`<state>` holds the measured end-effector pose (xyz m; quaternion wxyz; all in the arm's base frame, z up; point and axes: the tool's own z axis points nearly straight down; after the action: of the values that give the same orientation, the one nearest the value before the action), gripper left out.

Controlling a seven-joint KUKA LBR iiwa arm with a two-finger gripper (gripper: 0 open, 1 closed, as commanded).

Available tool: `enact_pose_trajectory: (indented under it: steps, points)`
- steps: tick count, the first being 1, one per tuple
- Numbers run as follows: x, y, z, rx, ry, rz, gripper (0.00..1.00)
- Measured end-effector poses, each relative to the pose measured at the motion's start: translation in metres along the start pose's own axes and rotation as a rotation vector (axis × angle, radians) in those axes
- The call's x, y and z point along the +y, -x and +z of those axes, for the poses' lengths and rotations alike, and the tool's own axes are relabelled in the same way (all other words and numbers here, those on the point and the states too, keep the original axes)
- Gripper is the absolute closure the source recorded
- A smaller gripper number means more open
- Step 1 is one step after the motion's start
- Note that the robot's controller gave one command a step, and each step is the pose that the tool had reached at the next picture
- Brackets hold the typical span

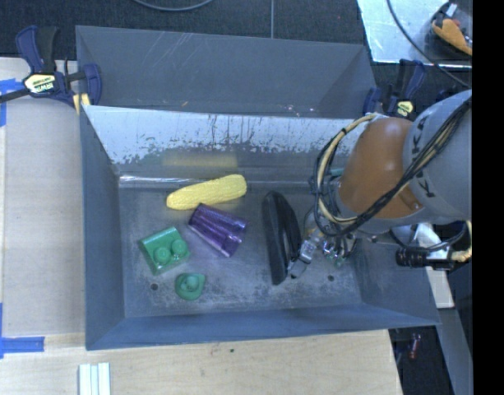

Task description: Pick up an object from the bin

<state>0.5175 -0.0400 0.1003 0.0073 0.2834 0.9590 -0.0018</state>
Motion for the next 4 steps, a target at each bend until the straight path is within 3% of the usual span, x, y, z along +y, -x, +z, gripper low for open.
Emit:
enact_pose_trajectory:
  steps: [1,2,4]
  points:
    - [0.006,-0.001,0.029,-0.006,0.006,-0.232,0.0]
    - [0.064,-0.01,0.032,0.062,-0.038,0.359,1.0]
    - [0.063,-0.011,0.02,0.057,-0.039,0.365,1.0]
